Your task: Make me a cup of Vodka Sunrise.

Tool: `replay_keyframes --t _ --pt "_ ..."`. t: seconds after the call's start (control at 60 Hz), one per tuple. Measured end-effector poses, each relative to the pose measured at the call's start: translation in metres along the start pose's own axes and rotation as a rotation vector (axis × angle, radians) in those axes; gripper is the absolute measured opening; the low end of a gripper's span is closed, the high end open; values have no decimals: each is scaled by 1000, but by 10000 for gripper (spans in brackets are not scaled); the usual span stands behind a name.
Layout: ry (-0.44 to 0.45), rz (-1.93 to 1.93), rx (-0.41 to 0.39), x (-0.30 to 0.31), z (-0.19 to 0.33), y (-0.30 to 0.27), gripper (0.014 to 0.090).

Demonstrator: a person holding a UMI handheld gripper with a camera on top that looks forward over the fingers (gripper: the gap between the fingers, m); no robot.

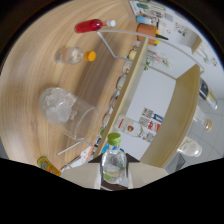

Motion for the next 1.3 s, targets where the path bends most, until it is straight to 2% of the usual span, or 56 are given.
replay_keyframes --t 0.183,0.333,0.45,0.6,0.783,1.033,1.3 --pt "51 525 45 43 -17 13 360" --pt "62 1106 169 74 -36 31 359" --pt "15 1481 246 67 -35 42 359" --pt "-69 1739 256 23 -19 43 358" --pt "-209 1909 200 -49 13 23 358" --pt "-368 1949 88 -131 46 -6 357" --pt "-465 1926 46 -168 49 -24 357"
